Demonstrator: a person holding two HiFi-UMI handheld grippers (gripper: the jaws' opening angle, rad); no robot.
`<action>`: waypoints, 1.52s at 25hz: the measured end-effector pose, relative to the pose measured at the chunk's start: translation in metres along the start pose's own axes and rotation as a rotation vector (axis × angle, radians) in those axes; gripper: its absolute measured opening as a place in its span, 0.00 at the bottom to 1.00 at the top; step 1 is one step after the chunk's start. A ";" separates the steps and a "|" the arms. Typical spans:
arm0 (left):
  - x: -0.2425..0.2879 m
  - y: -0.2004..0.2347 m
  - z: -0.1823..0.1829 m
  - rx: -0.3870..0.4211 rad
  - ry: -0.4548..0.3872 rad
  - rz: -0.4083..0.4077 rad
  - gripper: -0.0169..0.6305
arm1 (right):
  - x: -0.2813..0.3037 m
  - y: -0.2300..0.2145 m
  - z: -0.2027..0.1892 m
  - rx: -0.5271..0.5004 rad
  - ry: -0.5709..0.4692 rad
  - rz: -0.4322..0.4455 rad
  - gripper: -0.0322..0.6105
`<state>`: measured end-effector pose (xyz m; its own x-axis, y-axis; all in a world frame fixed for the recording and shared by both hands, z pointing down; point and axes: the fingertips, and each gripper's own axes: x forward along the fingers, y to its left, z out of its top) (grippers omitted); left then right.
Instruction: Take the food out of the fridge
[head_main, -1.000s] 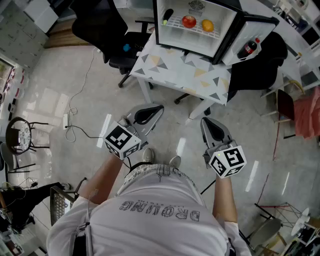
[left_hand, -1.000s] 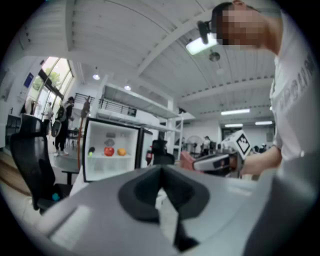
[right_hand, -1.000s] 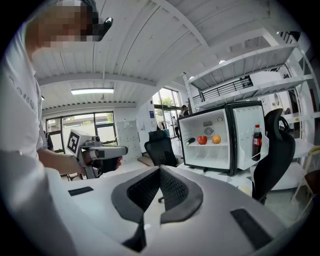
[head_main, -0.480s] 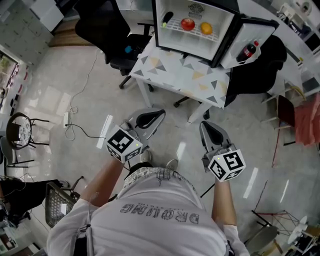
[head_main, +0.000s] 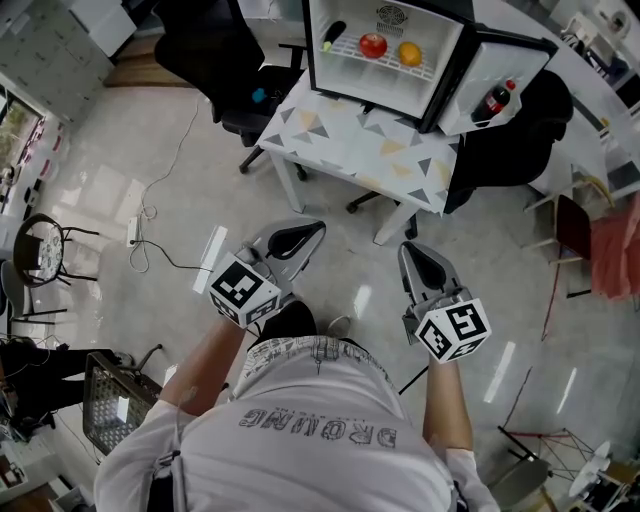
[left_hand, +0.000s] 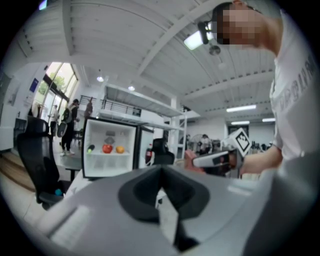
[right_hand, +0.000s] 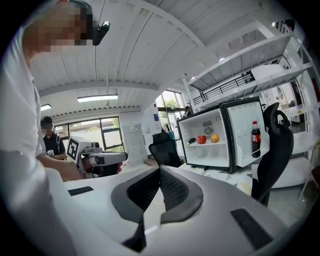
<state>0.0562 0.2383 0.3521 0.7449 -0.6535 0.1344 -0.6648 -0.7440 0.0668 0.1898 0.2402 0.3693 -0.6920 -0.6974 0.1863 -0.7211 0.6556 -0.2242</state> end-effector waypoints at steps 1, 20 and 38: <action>0.001 0.001 0.000 -0.002 0.001 0.004 0.03 | 0.000 -0.002 -0.001 0.001 0.003 -0.001 0.05; 0.049 0.082 -0.006 -0.022 0.013 -0.018 0.03 | 0.070 -0.061 -0.003 0.034 0.052 -0.051 0.05; 0.102 0.260 0.010 -0.056 0.007 -0.069 0.03 | 0.244 -0.105 0.046 0.037 0.070 -0.082 0.05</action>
<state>-0.0398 -0.0229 0.3730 0.7890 -0.5995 0.1340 -0.6138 -0.7784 0.1317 0.0982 -0.0118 0.3945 -0.6323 -0.7254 0.2720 -0.7746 0.5851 -0.2402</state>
